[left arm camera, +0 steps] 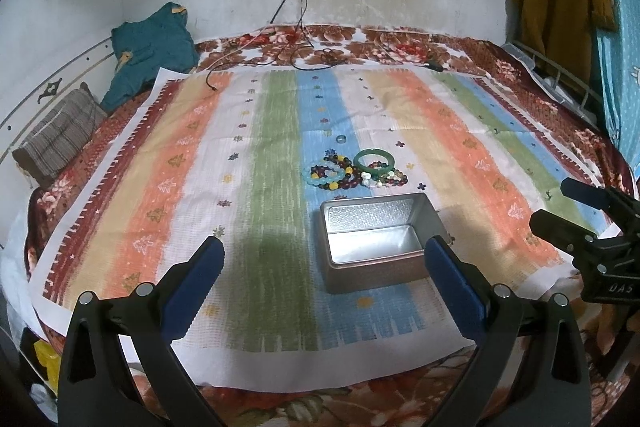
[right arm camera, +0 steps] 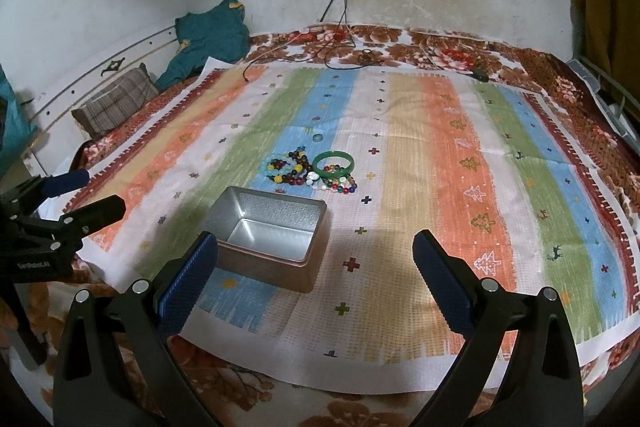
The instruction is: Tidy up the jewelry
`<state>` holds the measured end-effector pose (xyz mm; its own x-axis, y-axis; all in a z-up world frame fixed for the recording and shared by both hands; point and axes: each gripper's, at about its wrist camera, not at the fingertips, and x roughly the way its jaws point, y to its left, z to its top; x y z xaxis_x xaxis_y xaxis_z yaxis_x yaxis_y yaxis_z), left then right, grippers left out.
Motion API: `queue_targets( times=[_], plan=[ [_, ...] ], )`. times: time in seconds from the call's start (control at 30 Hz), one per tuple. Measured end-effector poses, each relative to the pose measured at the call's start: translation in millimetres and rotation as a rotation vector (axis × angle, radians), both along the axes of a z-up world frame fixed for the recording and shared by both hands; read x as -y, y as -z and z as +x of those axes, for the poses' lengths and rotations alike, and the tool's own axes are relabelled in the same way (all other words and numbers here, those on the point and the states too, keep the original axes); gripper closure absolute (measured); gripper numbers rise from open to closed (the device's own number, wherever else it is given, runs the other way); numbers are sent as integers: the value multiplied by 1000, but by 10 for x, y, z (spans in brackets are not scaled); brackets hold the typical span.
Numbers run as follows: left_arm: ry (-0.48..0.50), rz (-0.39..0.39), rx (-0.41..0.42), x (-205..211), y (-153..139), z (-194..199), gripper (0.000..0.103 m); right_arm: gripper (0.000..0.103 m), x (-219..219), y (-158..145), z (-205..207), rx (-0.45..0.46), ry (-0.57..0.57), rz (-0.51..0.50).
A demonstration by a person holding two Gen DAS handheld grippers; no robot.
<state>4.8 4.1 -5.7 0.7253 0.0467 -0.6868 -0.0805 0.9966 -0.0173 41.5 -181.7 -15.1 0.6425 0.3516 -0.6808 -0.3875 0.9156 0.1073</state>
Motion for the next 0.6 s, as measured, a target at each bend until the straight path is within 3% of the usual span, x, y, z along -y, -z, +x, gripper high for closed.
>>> queue_targets(
  times=[0.6],
  plan=[
    [-12,2,-34,-28,15,80,5,4,-32,33,101,-39,4,-9]
  ],
)
